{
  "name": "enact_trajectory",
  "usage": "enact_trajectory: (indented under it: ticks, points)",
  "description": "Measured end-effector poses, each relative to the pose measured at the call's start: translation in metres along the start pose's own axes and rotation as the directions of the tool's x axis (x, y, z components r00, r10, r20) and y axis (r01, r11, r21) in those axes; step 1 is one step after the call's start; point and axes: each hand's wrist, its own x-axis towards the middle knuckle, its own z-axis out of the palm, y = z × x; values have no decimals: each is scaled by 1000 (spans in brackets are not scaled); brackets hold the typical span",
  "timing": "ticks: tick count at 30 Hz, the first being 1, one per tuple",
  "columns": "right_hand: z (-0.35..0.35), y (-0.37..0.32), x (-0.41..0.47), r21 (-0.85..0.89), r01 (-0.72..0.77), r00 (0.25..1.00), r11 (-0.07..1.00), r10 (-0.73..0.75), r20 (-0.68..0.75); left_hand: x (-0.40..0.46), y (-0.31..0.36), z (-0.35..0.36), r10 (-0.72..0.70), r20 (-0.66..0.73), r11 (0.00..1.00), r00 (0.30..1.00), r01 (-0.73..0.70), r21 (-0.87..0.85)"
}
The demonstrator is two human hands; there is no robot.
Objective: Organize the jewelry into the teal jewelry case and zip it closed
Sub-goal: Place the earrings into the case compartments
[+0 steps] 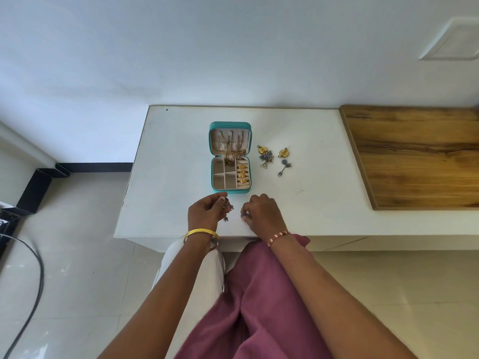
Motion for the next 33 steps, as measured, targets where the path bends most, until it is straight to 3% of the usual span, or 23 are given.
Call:
enact_trajectory:
  ticks: [6, 9, 11, 14, 17, 20, 23, 30, 33]
  points:
    - [2, 3, 5, 7, -14, 1000, 1000, 14, -7, 2, -2, 1, -3, -2, 1000, 1000, 3, 23]
    - [1, 4, 4, 248, -123, 988, 961, 141, -56, 1, -5, 0, 3, 18, 999, 1000, -4, 33]
    - [-5, 1, 2, 552, -227, 945, 802, 320, -75, 0, -7, -2, 0, 24, 999, 1000, -1, 33]
    - [-19, -3, -1, 871, -265, 875, 414, 483, 36, -2, -8, -5, 5, 42, 1000, 999, -5, 15]
    - [-34, -7, -3, 977, -212, 862, -15, 469, 194, -5, -6, -8, -1, 34, 1000, 999, 1, 0]
    - [-43, -9, -5, 964, -166, 879, -208, 412, 241, -8, -2, -9, 5, 35, 1000, 999, -4, -29]
    - [-50, -11, -5, 960, -161, 898, -231, 370, 239, -11, 3, -8, 10, 53, 999, 999, -7, -46]
    - [-52, -14, -8, 981, -192, 926, 18, 335, 175, -15, 11, -8, -91, 100, 973, 991, 110, -203]
    - [-53, -16, -9, 978, -198, 936, 67, 308, 168, -16, 11, -11, -101, 117, 971, 988, 124, -207]
